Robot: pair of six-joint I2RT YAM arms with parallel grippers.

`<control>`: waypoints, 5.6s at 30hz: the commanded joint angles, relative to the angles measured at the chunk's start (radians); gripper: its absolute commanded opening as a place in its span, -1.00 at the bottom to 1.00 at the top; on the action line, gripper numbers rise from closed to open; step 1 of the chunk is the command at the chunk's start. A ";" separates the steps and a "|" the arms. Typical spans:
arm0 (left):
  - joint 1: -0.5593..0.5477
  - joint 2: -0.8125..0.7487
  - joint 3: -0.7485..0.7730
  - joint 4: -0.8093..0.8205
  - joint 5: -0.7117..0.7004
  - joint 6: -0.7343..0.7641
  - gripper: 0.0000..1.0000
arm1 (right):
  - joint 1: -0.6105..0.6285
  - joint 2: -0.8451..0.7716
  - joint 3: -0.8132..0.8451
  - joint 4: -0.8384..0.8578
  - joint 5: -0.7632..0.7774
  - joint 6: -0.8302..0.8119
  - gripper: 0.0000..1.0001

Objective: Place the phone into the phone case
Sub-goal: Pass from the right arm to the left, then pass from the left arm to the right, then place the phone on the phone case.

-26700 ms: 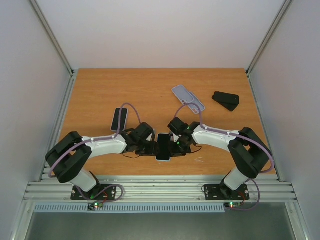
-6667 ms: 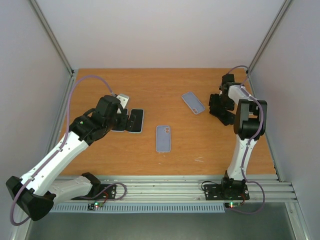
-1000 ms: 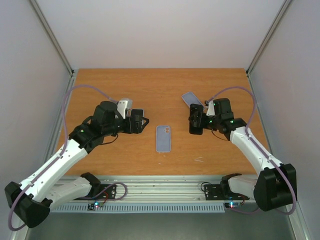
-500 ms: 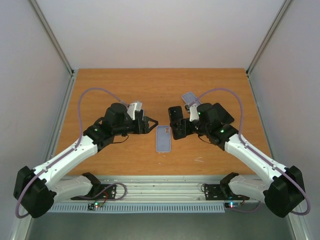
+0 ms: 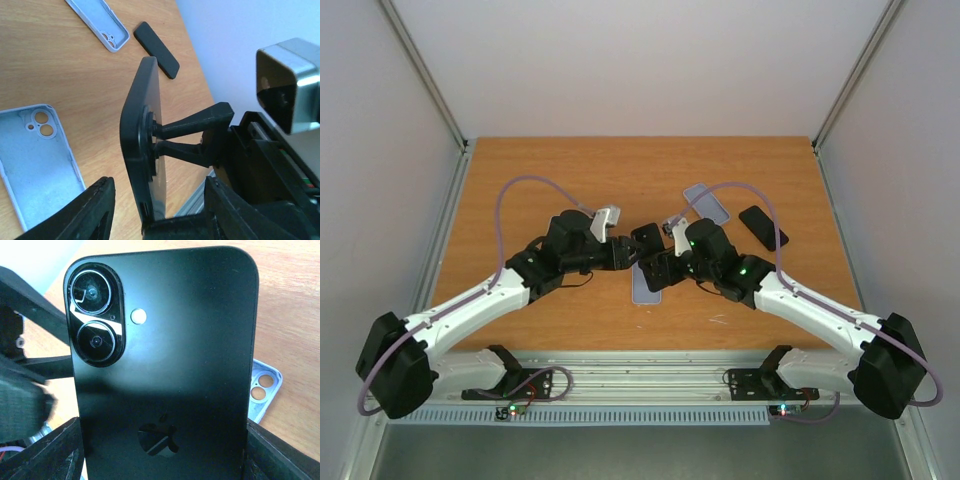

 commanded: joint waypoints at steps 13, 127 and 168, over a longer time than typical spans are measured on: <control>-0.020 0.034 -0.054 0.156 -0.016 -0.039 -0.63 | 0.047 0.019 0.021 0.130 0.030 -0.002 -0.24; 0.054 -0.439 -0.349 0.233 -0.226 -0.221 0.38 | 0.241 -0.076 -0.106 0.404 0.140 0.136 -0.98; 0.108 -0.246 -0.452 1.086 0.181 -0.420 -0.99 | -0.052 -0.050 -0.229 0.929 -0.476 0.552 -0.94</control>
